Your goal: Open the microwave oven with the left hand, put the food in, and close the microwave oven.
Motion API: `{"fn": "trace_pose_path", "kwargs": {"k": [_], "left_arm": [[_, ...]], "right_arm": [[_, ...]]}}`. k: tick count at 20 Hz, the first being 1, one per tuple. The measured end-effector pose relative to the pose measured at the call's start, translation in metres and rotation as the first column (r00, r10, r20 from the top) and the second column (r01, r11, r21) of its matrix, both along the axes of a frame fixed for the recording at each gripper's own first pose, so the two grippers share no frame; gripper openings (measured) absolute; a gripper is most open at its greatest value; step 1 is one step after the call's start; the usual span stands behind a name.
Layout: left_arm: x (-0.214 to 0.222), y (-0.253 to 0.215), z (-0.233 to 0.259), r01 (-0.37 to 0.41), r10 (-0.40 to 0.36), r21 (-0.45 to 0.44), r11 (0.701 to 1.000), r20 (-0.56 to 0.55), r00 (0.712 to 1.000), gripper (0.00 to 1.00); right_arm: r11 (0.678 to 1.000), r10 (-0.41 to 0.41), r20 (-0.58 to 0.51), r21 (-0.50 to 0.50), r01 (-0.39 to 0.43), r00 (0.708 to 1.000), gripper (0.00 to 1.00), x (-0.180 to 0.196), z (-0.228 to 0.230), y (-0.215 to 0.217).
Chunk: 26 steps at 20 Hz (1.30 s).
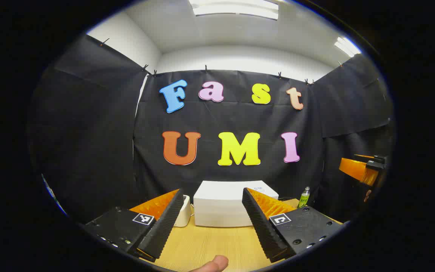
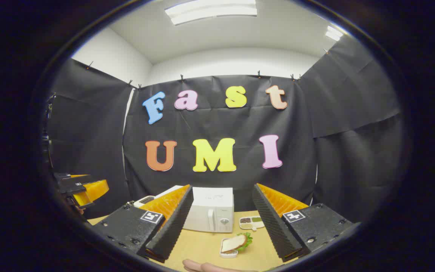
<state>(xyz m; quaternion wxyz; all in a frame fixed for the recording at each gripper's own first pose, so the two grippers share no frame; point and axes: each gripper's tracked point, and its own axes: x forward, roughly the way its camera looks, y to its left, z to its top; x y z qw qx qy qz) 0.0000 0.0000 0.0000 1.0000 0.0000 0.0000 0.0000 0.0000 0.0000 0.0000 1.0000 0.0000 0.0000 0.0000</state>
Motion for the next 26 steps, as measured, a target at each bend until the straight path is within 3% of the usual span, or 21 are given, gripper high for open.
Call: {"fn": "trace_pose_path", "kwargs": {"k": [4, 8, 9, 11, 12, 15, 23, 24, 26], "left_arm": [[-0.007, -0.019, 0.004, 0.043, -0.043, -0.008, 0.999, 0.011, 0.999, 0.95], [-0.009, -0.018, 0.006, 0.028, -0.029, 0.029, 0.999, 0.024, 0.999, 0.94], [-0.009, -0.021, 0.004, 0.025, -0.026, 0.03, 0.999, 0.022, 0.999, 0.94], [-0.006, -0.018, 0.003, 0.014, -0.014, 0.027, 1.0, 0.016, 1.0, 0.95], [-0.005, -0.015, 0.002, 0.002, -0.002, 0.026, 1.0, 0.016, 1.0, 0.95], [0.0, -0.006, -0.001, -0.026, 0.026, 0.023, 0.999, 0.014, 1.0, 0.95], [0.039, -0.014, -0.012, -0.011, 0.014, -0.082, 0.997, 0.041, 0.999, 0.95], [0.048, -0.018, -0.014, -0.005, 0.008, -0.09, 0.996, 0.041, 0.999, 0.95], [0.065, -0.031, -0.021, 0.01, -0.005, -0.103, 0.995, 0.05, 0.999, 0.95]], "right_arm": [[0.999, -0.035, 0.006, 0.0, 0.035, 0.999, 0.91, 0.008, -0.001, -0.019], [0.998, -0.053, -0.01, 0.018, 0.053, 0.999, 0.91, 0.013, -0.006, -0.031], [0.998, -0.056, -0.011, 0.019, 0.056, 0.998, 1.0, 0.014, -0.007, -0.034], [0.998, -0.055, -0.01, 0.02, 0.055, 0.998, 1.0, 0.016, -0.009, -0.035], [0.998, -0.055, -0.01, 0.022, 0.055, 0.998, 0.92, 0.017, -0.008, -0.037], [0.998, -0.052, -0.01, 0.025, 0.053, 0.999, 0.92, 0.017, -0.012, -0.039], [0.998, -0.056, 0.012, 0.032, 0.056, 0.998, 0.92, 0.022, -0.026, -0.055], [0.997, -0.071, 0.022, 0.029, 0.071, 0.997, 1.0, 0.024, -0.025, -0.061], [0.995, -0.103, 0.036, 0.018, 0.102, 0.994, 1.0, 0.027, -0.028, -0.076]]}}
